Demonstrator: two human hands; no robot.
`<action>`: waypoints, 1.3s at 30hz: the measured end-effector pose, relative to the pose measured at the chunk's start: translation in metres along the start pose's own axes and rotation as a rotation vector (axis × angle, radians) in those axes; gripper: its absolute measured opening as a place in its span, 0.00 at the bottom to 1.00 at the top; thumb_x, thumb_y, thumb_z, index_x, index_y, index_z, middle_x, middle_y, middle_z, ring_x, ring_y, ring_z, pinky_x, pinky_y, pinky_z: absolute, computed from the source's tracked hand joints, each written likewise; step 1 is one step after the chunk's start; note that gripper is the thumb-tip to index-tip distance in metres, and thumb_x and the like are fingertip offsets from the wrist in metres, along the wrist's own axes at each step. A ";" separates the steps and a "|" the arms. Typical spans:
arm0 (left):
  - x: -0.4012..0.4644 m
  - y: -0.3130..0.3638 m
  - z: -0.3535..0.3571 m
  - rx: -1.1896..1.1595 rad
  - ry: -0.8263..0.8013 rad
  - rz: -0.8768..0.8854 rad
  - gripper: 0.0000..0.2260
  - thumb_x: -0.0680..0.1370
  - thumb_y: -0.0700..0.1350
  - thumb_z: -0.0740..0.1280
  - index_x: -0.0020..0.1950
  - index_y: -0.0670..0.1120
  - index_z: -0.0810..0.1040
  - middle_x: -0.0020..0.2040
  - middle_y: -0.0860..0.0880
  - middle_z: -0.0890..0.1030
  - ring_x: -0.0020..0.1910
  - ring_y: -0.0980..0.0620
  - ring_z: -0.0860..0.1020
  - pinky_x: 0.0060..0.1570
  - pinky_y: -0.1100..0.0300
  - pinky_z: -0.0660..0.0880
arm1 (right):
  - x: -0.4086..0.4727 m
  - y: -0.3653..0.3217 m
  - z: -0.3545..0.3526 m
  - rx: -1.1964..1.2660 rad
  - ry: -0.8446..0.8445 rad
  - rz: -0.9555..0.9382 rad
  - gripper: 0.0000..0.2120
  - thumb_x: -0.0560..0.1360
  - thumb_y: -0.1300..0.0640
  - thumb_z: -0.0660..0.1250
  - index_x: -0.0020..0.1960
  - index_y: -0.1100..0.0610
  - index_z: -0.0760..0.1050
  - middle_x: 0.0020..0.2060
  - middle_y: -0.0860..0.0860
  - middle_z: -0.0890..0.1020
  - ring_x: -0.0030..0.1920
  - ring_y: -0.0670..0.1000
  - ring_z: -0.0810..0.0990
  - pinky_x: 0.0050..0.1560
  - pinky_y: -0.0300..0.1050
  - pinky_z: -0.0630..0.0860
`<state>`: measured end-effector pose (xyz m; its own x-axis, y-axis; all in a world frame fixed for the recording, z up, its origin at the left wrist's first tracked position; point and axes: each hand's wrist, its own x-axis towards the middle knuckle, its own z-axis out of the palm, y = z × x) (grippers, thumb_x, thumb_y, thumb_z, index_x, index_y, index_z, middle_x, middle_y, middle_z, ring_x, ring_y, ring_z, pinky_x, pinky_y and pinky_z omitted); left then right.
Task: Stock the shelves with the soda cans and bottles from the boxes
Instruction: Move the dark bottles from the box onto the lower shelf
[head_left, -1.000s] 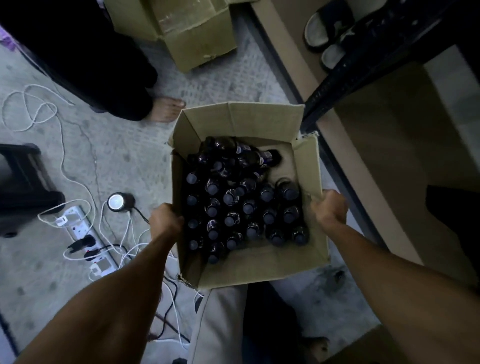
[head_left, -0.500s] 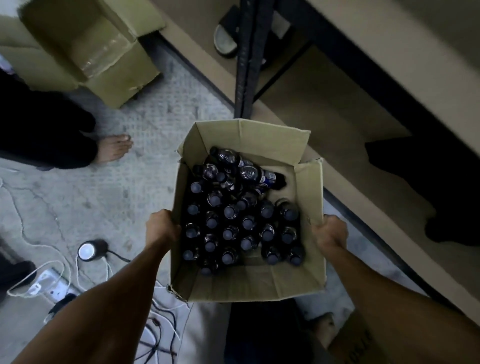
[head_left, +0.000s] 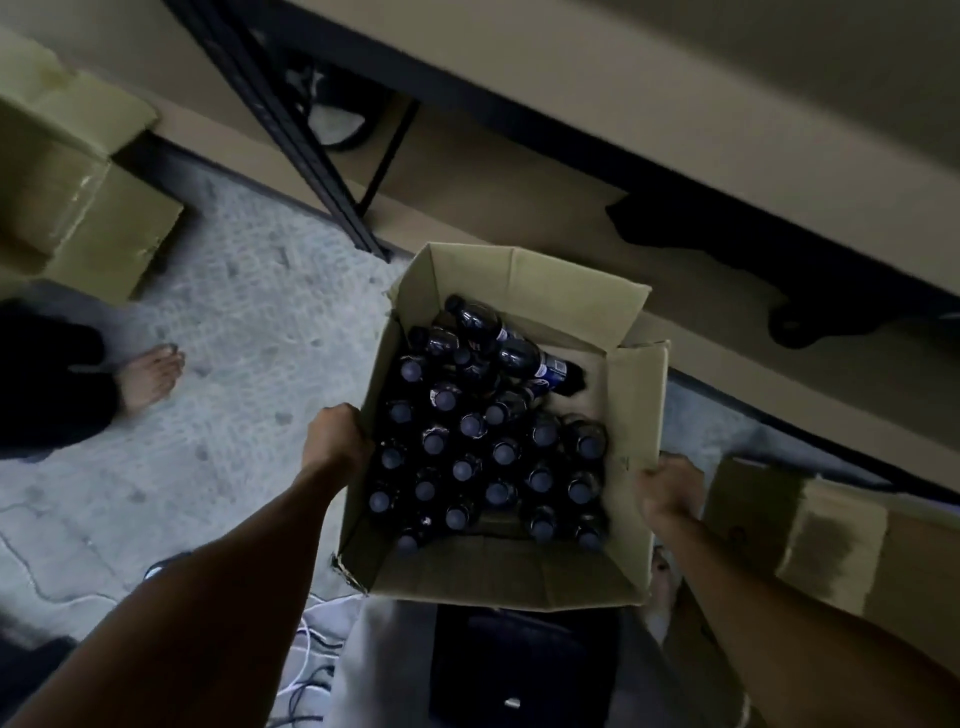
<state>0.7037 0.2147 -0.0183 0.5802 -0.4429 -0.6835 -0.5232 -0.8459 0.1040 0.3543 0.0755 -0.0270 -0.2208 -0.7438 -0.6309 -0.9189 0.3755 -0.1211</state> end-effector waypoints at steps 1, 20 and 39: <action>0.000 0.011 0.003 0.017 -0.003 0.026 0.05 0.73 0.37 0.64 0.43 0.39 0.79 0.41 0.39 0.80 0.44 0.38 0.80 0.39 0.55 0.72 | 0.002 0.010 -0.003 0.022 0.014 0.025 0.10 0.75 0.58 0.69 0.50 0.64 0.83 0.47 0.64 0.84 0.47 0.62 0.82 0.42 0.46 0.73; -0.014 0.132 0.087 0.278 -0.044 0.289 0.05 0.73 0.36 0.65 0.44 0.38 0.81 0.35 0.44 0.75 0.36 0.45 0.74 0.37 0.57 0.69 | 0.041 0.166 -0.025 0.262 0.059 0.345 0.14 0.75 0.57 0.70 0.56 0.65 0.80 0.53 0.64 0.82 0.55 0.62 0.81 0.54 0.53 0.78; -0.002 0.154 0.082 0.315 -0.014 0.193 0.07 0.74 0.41 0.63 0.46 0.40 0.79 0.45 0.38 0.80 0.47 0.37 0.79 0.39 0.55 0.72 | 0.030 0.180 -0.012 0.228 0.058 0.352 0.11 0.79 0.62 0.62 0.54 0.67 0.80 0.51 0.64 0.82 0.53 0.62 0.81 0.49 0.49 0.77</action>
<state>0.5705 0.1093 -0.0597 0.4448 -0.5795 -0.6829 -0.7900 -0.6130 0.0056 0.1786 0.1136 -0.0585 -0.5322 -0.5756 -0.6208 -0.6894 0.7203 -0.0768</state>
